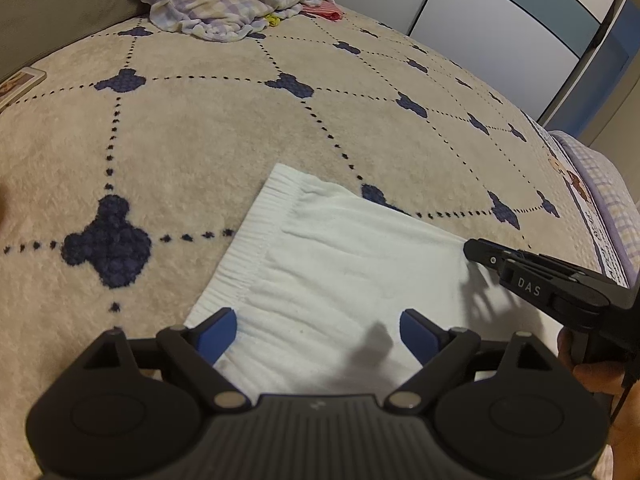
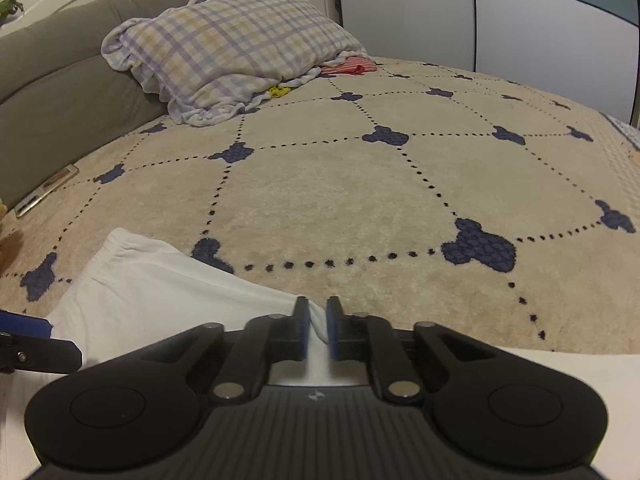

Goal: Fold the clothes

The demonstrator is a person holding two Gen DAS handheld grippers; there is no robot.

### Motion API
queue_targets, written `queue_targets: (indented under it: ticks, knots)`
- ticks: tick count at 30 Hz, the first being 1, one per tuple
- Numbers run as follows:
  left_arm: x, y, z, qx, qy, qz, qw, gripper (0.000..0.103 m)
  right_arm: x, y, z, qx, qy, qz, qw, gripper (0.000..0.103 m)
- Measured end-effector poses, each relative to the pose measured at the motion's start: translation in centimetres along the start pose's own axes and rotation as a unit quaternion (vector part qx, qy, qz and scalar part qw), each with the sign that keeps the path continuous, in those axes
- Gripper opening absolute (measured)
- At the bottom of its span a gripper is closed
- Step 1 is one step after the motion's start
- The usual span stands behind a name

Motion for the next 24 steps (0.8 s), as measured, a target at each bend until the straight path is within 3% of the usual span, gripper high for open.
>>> queue_targets:
  ticks: [11, 16, 24]
  knots:
    - [1.1, -0.9, 1.7, -0.012, 0.055, 0.059, 0.9967, 0.087, 2.8, -2.0, 4.0, 0.014, 0.057, 0.062, 0.996, 0.005]
    - [1.7, -0.8, 1.9, -0.007, 0.064, 0.077, 0.9950, 0.087, 4.0, -1.6, 5.1, 0.028, 0.069, 0.074, 0.994, 0.005]
    - [2.6, -1.1, 2.6, -0.004, 0.109, 0.113, 0.9876, 0.087, 5.5, -0.5, 9.2, 0.025, 0.078, 0.067, 0.994, 0.005]
Point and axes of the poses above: each gripper's, at about its wrist camera, not at the fingertips, and z roughly against the way its jaws point, x to its left, y to its underside, the point moved 3 cm from there along -z, roughly the way its jaws point, and after that the axes turned 2 degrees about z, right-handed, at the moved point
